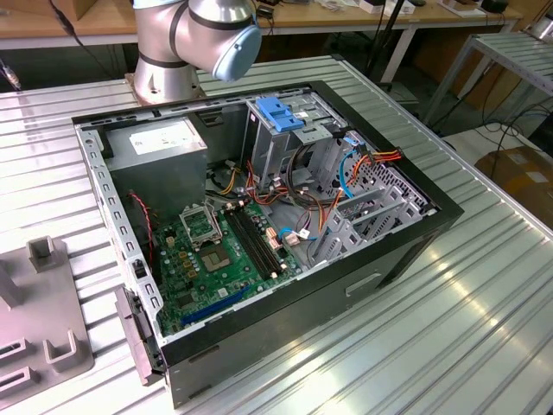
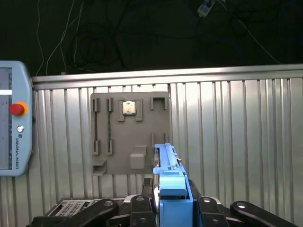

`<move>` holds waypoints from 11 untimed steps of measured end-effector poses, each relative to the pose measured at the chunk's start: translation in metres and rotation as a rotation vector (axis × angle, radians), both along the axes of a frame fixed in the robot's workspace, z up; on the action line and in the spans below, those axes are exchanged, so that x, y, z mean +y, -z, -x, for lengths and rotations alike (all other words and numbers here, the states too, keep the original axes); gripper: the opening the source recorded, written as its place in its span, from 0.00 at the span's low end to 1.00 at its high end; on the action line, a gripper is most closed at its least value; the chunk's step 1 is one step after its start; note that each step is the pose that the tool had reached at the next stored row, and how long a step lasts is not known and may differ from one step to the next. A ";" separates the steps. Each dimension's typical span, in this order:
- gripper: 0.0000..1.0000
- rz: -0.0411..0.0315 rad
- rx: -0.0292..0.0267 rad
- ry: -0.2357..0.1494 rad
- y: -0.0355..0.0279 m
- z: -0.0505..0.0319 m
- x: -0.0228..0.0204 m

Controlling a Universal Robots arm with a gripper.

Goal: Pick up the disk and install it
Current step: 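Pick up the disk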

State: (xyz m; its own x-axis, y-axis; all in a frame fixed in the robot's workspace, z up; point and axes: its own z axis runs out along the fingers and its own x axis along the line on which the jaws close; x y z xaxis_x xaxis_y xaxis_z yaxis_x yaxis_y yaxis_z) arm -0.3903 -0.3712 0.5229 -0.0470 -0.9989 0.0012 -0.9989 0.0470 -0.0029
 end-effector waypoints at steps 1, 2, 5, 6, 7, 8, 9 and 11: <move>0.37 0.0000 0.0001 0.000 0.0000 -0.0011 0.0000; 0.37 0.0000 0.0001 0.000 -0.0001 -0.0022 0.0000; 0.37 0.0001 0.0001 0.000 -0.0001 -0.0055 0.0000; 0.37 0.0000 0.0000 0.000 0.0000 -0.0067 0.0000; 0.37 0.0000 0.0001 0.000 -0.0001 -0.0079 0.0000; 0.37 0.0000 0.0001 0.000 -0.0001 -0.0096 0.0000; 0.37 0.0001 0.0001 0.000 -0.0001 -0.0112 0.0000; 0.37 0.0001 0.0001 0.000 -0.0001 -0.0136 0.0000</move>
State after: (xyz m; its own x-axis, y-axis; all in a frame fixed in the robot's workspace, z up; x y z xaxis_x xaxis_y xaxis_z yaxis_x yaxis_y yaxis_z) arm -0.3767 -0.3712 0.5230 -0.0470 -0.9989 0.0012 -0.9989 0.0470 -0.0028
